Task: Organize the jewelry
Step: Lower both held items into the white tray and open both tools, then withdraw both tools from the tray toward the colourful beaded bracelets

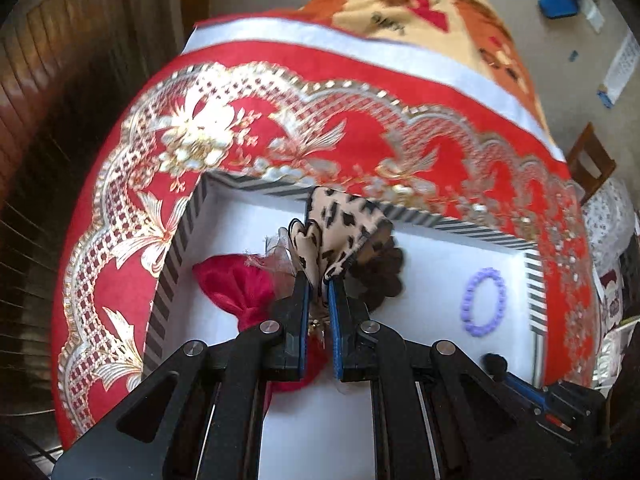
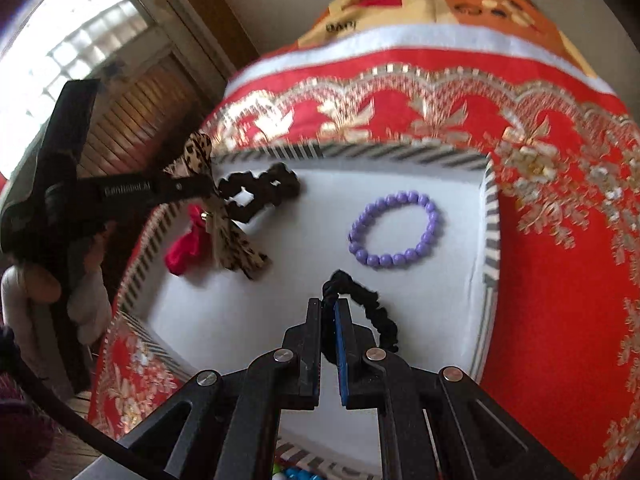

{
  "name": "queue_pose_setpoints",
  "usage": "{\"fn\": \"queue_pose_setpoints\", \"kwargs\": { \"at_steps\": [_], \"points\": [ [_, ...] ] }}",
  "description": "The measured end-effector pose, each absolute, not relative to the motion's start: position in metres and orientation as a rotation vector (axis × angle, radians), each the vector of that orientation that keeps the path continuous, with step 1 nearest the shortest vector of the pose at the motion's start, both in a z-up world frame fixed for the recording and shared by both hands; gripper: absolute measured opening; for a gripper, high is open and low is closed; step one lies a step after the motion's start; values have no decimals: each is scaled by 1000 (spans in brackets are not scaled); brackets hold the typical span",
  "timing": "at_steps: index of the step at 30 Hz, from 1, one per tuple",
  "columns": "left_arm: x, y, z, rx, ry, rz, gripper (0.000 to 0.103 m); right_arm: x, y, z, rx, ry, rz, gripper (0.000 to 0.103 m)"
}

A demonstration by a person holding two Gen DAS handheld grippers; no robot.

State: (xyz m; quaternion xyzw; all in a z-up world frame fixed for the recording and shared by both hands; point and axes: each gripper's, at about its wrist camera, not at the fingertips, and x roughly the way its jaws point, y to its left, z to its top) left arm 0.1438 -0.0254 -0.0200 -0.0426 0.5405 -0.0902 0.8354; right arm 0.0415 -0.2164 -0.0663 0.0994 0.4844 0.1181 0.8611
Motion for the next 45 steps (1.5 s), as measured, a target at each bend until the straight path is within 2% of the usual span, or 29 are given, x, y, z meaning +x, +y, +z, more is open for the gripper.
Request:
{"fn": "queue_pose_setpoints", "kwargs": {
  "at_steps": [6, 8, 9, 10, 11, 13, 14, 27, 31, 45],
  "points": [
    [149, -28, -31, -101, 1159, -203, 11, 52, -228, -81, 198, 1054, 170, 6],
    [149, -29, -33, -103, 1157, -206, 22, 53, -228, -82, 212, 1059, 180, 6],
    [149, -30, -34, -104, 1156, -207, 34, 53, -228, -82, 212, 1063, 178, 6],
    [149, -30, -33, -105, 1152, -209, 41, 52, -227, -83, 209, 1067, 173, 8],
    [148, -30, -32, -103, 1141, -209, 42, 51, -227, -83, 209, 1068, 171, 10],
    [146, -30, -30, -84, 1124, -197, 43, 48, -228, -82, 229, 1061, 180, 27],
    [144, -30, -28, -73, 1114, -186, 43, 46, -228, -80, 247, 1054, 191, 29],
    [105, -25, 2, -62, 1039, -144, 43, 23, -219, -38, 264, 960, 211, 31],
    [82, -20, 14, -60, 1012, -146, 43, 2, -228, -23, 261, 922, 192, 36],
    [1, -27, 24, -25, 1026, -122, 43, -63, -247, -19, 252, 891, 115, 37]
  ]
}}
